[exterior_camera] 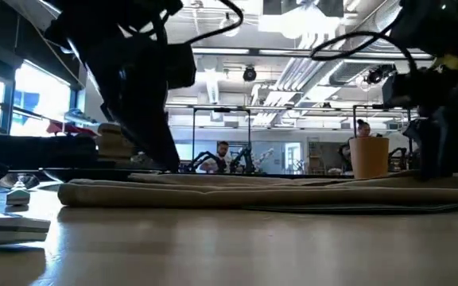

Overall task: Set table place
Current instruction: Fold the brown table napkin

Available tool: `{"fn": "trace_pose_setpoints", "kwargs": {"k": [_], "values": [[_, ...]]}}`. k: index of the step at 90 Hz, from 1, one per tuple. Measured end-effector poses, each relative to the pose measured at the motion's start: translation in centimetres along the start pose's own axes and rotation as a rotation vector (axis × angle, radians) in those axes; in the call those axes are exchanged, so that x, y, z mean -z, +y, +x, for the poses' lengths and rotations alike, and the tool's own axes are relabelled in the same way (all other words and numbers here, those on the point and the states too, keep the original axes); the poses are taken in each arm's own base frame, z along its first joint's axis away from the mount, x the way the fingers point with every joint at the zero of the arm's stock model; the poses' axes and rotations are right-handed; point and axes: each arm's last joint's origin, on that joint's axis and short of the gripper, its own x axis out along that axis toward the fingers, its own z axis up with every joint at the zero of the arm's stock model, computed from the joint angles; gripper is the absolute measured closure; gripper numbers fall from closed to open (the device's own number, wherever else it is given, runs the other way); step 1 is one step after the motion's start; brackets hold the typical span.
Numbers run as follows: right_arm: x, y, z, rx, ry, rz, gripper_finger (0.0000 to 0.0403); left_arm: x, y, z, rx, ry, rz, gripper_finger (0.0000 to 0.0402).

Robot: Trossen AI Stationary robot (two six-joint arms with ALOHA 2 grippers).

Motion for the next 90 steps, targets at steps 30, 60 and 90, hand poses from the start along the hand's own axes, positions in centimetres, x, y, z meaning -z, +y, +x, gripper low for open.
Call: {"fn": "trace_pose_setpoints", "kwargs": {"k": [30, 60, 90], "values": [[-2.8, -2.8, -3.0, 0.358, -0.076, 0.062, 0.0199, 0.2, 0.0, -0.1, 0.012, 0.030, -0.020, 0.0267], [-2.8, -1.7, -2.9, -0.026, 0.032, -0.021, 0.0199, -2.0, -0.3, -3.2, -0.002, -0.047, -0.012, 0.0267], [-2.8, -2.1, 0.4, 0.119, -0.064, -0.003, 0.0199, -2.9, 0.1, -3.2, -0.046, -0.129, 0.007, 0.0267]]}}
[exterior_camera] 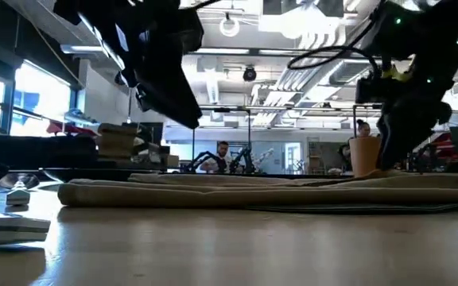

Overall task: Set table place
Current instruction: Fold the brown table napkin

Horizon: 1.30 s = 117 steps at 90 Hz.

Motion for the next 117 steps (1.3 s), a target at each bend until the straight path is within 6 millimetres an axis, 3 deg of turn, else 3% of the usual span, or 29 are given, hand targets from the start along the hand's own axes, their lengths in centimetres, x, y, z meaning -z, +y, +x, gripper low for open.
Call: {"fn": "trace_pose_setpoints", "kwargs": {"k": [10, 17, 36, 48, 59, 81, 97, 117], "values": [[-0.2, 0.3, 0.6, -0.030, 0.003, -0.059, 0.0199, 0.2, -0.1, 0.9, -0.001, 0.004, -0.004, 0.0267], [-0.2, 0.2, 1.2, 0.050, 0.008, -0.074, 0.0199, 0.5, -0.1, 1.7, -0.004, 0.012, -0.001, 0.0267], [-0.4, -1.2, 1.5, 0.377, -0.066, 0.108, 0.0199, 1.1, -0.1, 2.8, -0.017, 0.039, 0.004, 0.0267], [-0.6, -2.3, 0.4, 0.453, -0.099, 0.246, 0.0199, 1.1, -0.1, 2.8, -0.016, 0.036, 0.004, 0.0267], [-1.7, -2.6, -1.4, 0.348, -0.083, 0.252, 0.0199, 1.0, 0.0, 2.6, -0.008, 0.038, 0.001, 0.0267], [-3.0, -0.4, -3.5, -0.155, -0.152, 0.107, 0.0199, -1.9, 0.2, 0.1, -0.024, -0.058, 0.003, 0.0267], [-2.8, 0.9, -3.1, -0.175, -0.187, 0.087, 0.0199, -1.9, 2.5, 0.4, -0.176, -0.026, 0.054, 0.0267], [-1.1, 1.7, -1.9, -0.177, -0.115, 0.098, 0.0199, 0.5, 4.9, 1.0, -0.233, 0.201, 0.000, 0.0267]]}}
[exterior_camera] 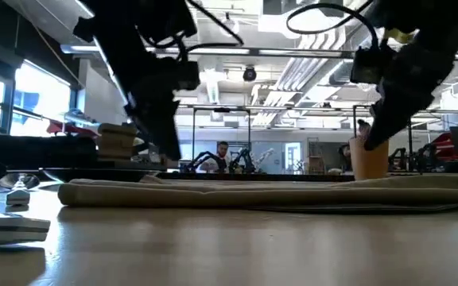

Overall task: Set table place
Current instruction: Fold the brown table napkin

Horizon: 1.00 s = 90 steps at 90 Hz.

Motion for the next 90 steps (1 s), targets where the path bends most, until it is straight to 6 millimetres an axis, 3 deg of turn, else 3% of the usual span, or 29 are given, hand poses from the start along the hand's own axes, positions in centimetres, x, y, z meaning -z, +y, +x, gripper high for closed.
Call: {"fn": "trace_pose_setpoints", "kwargs": {"k": [18, 43, 67, 90], "values": [[0.3, 0.2, 0.0, -0.014, 0.021, -0.007, 0.0199, -0.1, -1.4, -0.7, 0.113, 0.027, -0.025, 0.0267], [1.1, 1.4, -0.1, -0.104, 0.067, -0.072, 0.0198, 2.6, -3.5, -0.7, 0.179, 0.120, -0.018, 0.0267], [2.3, 3.2, -0.4, -0.152, 0.087, -0.148, 0.0198, 3.9, -5.8, -1.4, 0.229, 0.124, 0.000, 0.0267], [4.1, 5.2, 0.0, -0.163, 0.136, -0.261, 0.0198, 5.3, -7.5, -0.4, 0.219, 0.150, 0.045, 0.0267]]}}
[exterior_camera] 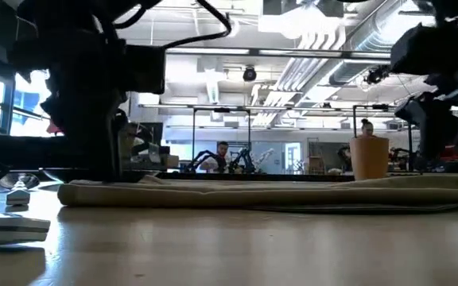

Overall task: Set table place
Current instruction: Fold the brown table napkin

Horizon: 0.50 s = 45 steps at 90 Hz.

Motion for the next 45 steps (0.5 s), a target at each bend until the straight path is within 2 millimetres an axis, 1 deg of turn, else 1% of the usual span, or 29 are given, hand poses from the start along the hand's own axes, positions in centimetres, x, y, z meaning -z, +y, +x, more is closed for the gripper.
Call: {"fn": "trace_pose_setpoints", "kwargs": {"k": [18, 33, 45], "values": [[1.3, 0.9, 1.6, 0.046, 0.119, 0.070, 0.0198, 0.3, -0.2, 1.1, 0.001, 0.040, -0.030, 0.0267], [2.3, 1.5, 2.8, 0.085, 0.194, 0.156, 0.0199, 0.8, -0.4, 0.9, 0.029, 0.098, -0.037, 0.0268], [2.6, 1.9, 3.1, 0.084, 0.214, 0.189, 0.0199, 1.3, -0.3, 0.8, 0.021, 0.145, -0.021, 0.0273]]}}
